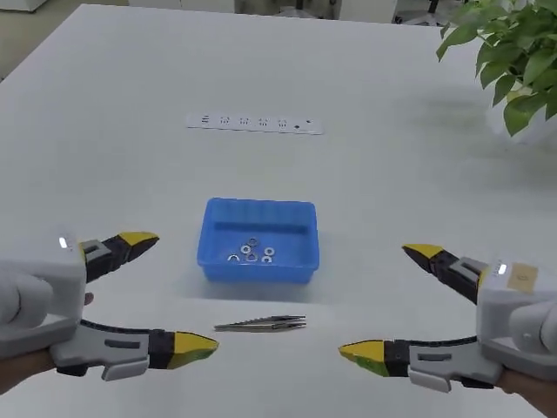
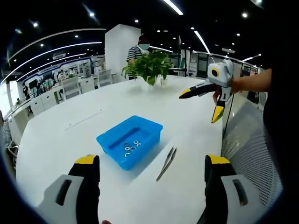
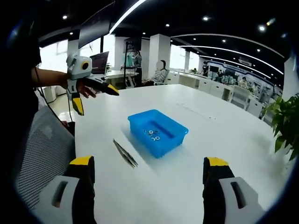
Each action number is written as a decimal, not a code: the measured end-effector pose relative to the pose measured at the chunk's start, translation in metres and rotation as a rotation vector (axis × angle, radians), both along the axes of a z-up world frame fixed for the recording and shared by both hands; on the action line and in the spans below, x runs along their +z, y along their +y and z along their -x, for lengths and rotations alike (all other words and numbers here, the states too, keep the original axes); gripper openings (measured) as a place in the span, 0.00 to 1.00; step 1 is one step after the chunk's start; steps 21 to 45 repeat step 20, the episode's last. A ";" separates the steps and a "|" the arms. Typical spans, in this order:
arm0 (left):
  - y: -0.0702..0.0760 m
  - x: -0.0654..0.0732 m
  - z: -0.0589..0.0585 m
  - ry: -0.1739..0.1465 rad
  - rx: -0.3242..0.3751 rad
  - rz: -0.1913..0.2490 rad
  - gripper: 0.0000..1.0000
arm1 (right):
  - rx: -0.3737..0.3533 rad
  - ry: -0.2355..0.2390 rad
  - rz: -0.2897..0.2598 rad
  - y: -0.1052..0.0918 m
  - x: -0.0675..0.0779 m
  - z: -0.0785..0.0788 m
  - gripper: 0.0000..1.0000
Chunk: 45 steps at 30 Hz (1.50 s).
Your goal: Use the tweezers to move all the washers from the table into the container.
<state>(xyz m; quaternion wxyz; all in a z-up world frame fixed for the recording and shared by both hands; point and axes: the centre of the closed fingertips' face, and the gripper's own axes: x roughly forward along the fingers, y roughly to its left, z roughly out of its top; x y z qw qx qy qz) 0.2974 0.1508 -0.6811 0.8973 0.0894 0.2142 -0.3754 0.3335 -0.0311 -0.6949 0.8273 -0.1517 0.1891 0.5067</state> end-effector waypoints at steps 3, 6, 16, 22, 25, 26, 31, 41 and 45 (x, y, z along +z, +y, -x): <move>0.000 0.000 0.002 0.006 0.002 0.005 0.99 | 0.002 0.003 0.008 -0.001 -0.002 0.001 1.00; -0.001 0.001 0.002 0.001 0.002 0.001 0.99 | 0.001 0.008 -0.001 0.000 0.000 0.001 1.00; 0.002 0.007 0.000 -0.014 0.018 0.020 0.99 | 0.013 -0.014 -0.011 0.005 0.006 -0.001 1.00; 0.003 0.009 0.000 -0.019 0.031 0.038 0.99 | 0.010 -0.015 -0.019 0.006 0.008 -0.002 1.00; 0.003 0.009 0.000 -0.019 0.031 0.038 0.99 | 0.010 -0.015 -0.019 0.006 0.008 -0.002 1.00; 0.003 0.009 0.000 -0.019 0.031 0.038 0.99 | 0.010 -0.015 -0.019 0.006 0.008 -0.002 1.00; 0.003 0.009 0.000 -0.019 0.031 0.038 0.99 | 0.010 -0.015 -0.019 0.006 0.008 -0.002 1.00; 0.003 0.009 0.000 -0.019 0.031 0.038 0.99 | 0.010 -0.015 -0.019 0.006 0.008 -0.002 1.00; 0.003 0.009 0.000 -0.019 0.031 0.038 0.99 | 0.010 -0.015 -0.019 0.006 0.008 -0.002 1.00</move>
